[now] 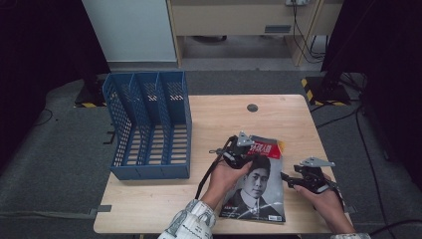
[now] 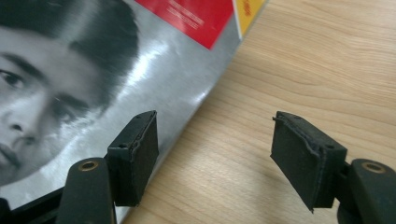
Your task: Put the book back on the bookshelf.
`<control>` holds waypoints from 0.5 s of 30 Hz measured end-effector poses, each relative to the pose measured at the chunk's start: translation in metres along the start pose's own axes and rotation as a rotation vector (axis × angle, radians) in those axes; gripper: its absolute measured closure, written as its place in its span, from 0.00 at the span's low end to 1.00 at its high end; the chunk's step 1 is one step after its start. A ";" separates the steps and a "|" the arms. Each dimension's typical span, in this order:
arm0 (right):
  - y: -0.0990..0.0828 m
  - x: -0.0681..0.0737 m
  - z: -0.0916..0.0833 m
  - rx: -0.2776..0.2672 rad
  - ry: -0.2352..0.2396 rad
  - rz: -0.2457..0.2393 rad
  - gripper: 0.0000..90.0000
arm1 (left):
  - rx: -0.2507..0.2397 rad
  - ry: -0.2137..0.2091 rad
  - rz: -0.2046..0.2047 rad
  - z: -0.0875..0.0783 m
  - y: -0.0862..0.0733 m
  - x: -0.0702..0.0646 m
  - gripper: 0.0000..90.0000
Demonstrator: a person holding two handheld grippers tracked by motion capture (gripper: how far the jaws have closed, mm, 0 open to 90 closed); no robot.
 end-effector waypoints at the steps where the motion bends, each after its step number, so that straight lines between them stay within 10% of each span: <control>1: 0.000 -0.001 0.000 -0.002 -0.006 0.002 0.36 | -0.004 0.004 0.004 -0.001 0.002 0.000 0.95; 15: 0.001 -0.001 -0.002 -0.004 -0.018 -0.022 0.45 | -0.031 0.012 0.003 -0.014 0.015 0.006 0.95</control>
Point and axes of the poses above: each handheld gripper's, and its own axes: z roughly forward along the jaws, y roughly out of its top, x roughly to its left, the point moved 5 cm from there along z, roughly forward along the jaws, and after that the axes turned 10 degrees about y, right-handed, at the moved point
